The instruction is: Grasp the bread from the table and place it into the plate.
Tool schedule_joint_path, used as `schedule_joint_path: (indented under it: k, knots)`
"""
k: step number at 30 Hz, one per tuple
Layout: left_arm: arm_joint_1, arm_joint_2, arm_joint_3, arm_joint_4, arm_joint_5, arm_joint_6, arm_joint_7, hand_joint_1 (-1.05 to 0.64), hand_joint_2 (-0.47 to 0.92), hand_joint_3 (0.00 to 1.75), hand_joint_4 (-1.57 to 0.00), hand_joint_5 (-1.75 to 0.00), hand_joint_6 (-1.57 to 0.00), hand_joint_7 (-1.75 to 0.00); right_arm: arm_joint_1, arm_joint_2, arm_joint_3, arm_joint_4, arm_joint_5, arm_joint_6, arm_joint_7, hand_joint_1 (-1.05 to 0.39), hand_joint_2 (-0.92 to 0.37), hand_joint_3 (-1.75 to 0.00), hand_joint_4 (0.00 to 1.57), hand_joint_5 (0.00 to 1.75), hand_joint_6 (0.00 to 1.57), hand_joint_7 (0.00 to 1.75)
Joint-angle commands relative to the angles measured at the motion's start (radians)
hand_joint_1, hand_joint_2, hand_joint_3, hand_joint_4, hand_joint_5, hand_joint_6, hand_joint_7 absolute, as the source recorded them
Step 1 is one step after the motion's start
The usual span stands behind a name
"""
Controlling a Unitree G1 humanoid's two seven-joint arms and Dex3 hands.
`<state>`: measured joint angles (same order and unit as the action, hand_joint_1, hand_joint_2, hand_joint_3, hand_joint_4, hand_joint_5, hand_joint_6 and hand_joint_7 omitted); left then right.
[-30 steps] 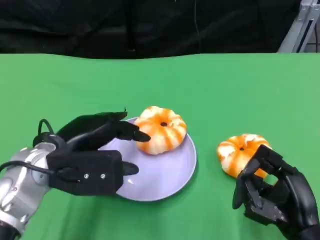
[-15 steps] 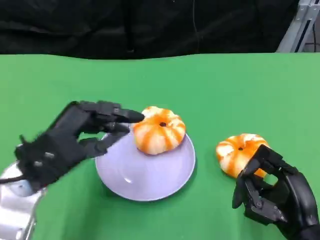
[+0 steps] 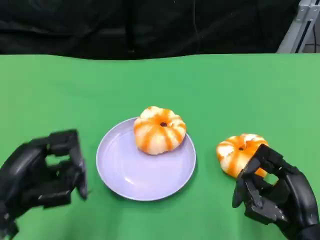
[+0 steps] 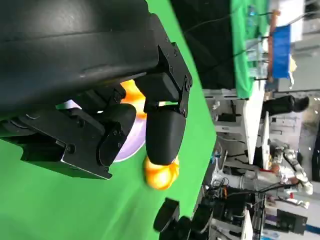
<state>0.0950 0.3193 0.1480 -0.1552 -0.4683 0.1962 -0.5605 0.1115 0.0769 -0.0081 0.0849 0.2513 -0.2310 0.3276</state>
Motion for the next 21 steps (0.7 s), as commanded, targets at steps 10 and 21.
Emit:
schedule_joint_path:
  k: [10,21]
  knots:
    - [0.095,-0.004,0.043,0.08,-0.042,-0.016,-0.071,0.09,0.73,1.17,-0.92,-1.75,-0.79,-1.75,-0.011,-0.021,-0.016,0.001,0.008,0.004,0.001,-0.13,-0.59,-1.13,0.82,1.75,0.6,1.75]
    - [0.047,-0.012,0.039,0.169,-0.009,-0.052,-0.086,0.11,0.74,1.18,-0.88,-1.75,-0.74,-1.75,-0.016,-0.02,-0.014,0.008,0.006,0.007,0.003,-0.13,-0.6,-1.1,0.82,1.75,0.6,1.75]
